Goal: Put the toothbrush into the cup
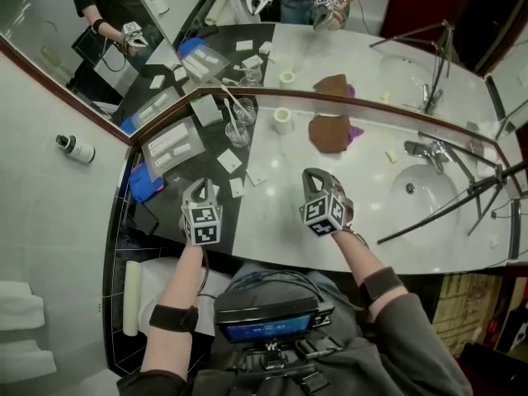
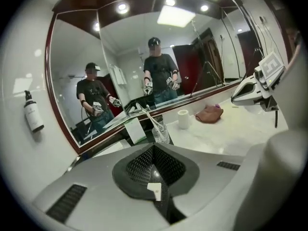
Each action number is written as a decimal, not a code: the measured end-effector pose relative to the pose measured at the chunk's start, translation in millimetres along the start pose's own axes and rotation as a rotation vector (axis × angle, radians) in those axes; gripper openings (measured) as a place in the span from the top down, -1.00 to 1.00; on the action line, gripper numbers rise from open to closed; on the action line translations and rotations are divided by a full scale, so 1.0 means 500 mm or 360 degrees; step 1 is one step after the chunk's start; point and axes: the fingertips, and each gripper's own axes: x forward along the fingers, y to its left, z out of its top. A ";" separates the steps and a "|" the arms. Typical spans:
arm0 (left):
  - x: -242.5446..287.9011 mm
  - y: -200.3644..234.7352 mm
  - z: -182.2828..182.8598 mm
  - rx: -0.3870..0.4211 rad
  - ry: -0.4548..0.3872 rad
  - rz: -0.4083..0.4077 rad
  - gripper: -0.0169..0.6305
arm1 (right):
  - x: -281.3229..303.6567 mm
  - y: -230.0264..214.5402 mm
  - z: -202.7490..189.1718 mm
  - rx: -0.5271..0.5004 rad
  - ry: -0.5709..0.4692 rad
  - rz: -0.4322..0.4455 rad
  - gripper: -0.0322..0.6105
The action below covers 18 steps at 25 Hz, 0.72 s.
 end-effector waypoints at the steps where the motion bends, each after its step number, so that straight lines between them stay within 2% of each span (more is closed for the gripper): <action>1: -0.002 0.009 0.004 -0.0017 -0.0014 -0.0016 0.94 | 0.006 0.006 0.012 0.0049 -0.0016 0.0019 0.85; 6: -0.003 0.052 0.008 -0.0124 -0.0079 -0.0083 0.94 | 0.028 0.018 0.091 0.0285 -0.0117 0.0087 0.85; 9: 0.005 0.093 -0.012 -0.0188 -0.0106 -0.0074 0.94 | 0.043 0.034 0.123 0.0381 -0.0155 0.0117 0.85; 15: 0.009 0.152 -0.027 -0.0378 -0.0168 -0.0127 0.94 | 0.064 0.056 0.158 0.0535 -0.0204 0.0156 0.85; 18: 0.015 0.167 -0.037 -0.0413 -0.0164 -0.0159 0.94 | 0.071 0.057 0.163 0.0599 -0.0210 0.0145 0.85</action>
